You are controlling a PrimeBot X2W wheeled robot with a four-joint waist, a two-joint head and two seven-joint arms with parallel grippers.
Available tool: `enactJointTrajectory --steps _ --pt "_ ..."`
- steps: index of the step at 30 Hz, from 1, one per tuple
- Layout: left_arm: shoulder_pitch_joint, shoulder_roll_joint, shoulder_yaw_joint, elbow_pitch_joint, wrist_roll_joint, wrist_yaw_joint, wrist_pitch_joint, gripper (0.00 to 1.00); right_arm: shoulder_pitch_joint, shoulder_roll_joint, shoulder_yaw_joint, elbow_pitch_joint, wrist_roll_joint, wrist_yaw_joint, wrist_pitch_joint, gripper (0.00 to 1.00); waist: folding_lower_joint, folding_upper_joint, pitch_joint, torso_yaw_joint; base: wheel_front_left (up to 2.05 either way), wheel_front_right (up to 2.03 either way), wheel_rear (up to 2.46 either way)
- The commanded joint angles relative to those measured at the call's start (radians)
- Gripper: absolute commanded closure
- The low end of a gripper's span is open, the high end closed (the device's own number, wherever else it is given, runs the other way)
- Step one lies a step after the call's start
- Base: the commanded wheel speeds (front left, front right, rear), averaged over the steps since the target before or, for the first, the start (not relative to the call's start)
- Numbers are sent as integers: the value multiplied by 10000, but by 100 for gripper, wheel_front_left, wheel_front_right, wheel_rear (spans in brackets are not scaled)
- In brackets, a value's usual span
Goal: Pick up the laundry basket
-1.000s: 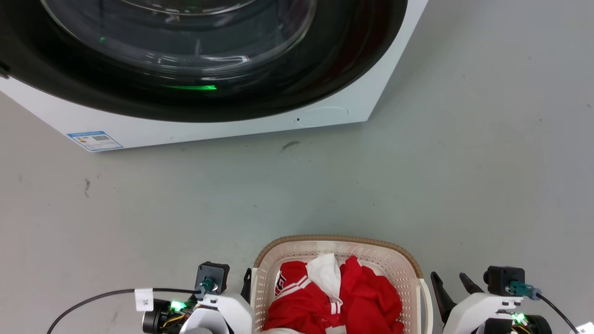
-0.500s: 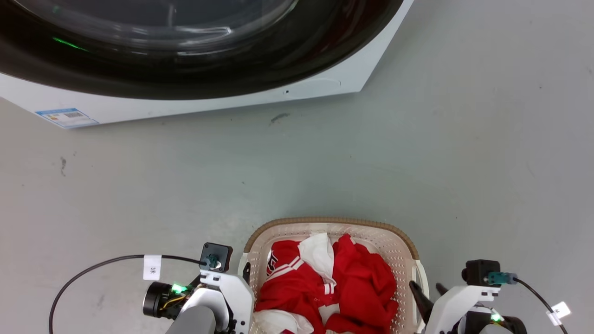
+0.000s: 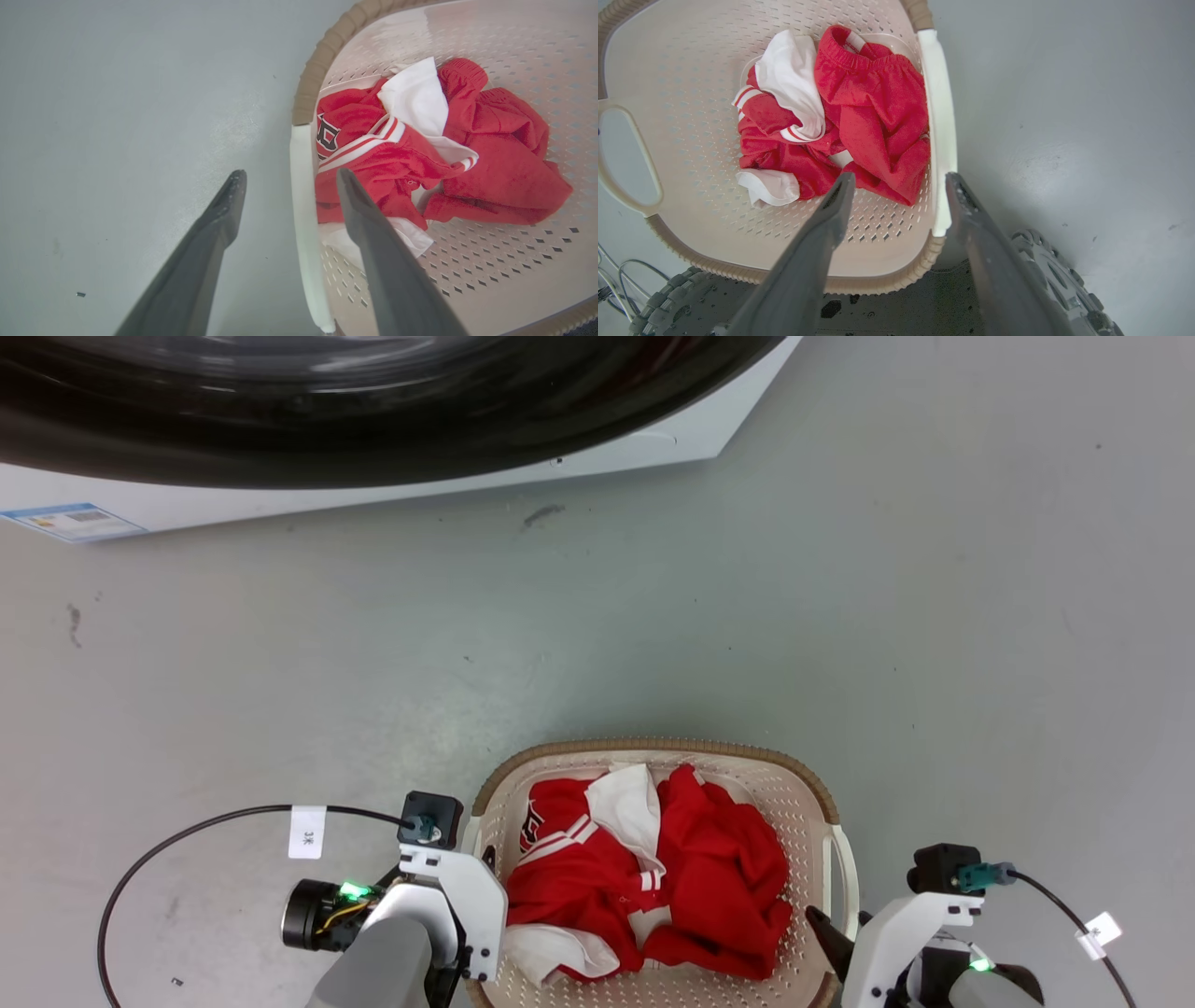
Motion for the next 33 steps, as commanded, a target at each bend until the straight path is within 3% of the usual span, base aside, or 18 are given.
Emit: enactJointTrajectory --steps 1,10,28,29,30,31,32,33 --pt "-220 7 -38 94 -113 76 51 0 -319 -122 163 296 5 -5 -64 0 -1 0 198 -43 0 0 0" --pt "-619 7 -233 361 -523 284 112 0 -1036 33 524 1254 133 -3 -479 0 -1 0 730 -125 0 0 0" --pt "-1421 6 -613 673 -846 675 220 0 -1909 332 1382 1540 717 -5 -83 0 -1 0 2075 -272 0 0 0" --pt "-1441 6 -628 680 -890 674 240 12 -1933 350 1414 1541 787 -3 -68 0 -1 0 2128 -286 0 0 0" --pt "-1464 6 -641 683 -937 654 238 57 -1970 363 1452 1539 830 -3 -73 15 -1 0 2172 -296 0 0 0" --pt "-1474 6 -656 687 -950 651 230 100 -1989 373 1478 1545 901 -3 -92 59 -1 0 2206 -302 0 0 0" --pt "-1473 6 -668 698 -1003 653 246 100 -1974 390 1502 1546 1006 -3 -1 87 -1 0 2237 -303 0 0 0" --pt "-1472 6 -683 705 -1034 661 244 100 -1981 405 1556 1525 1023 -3 -3 100 -1 0 2262 -304 0 0 0"
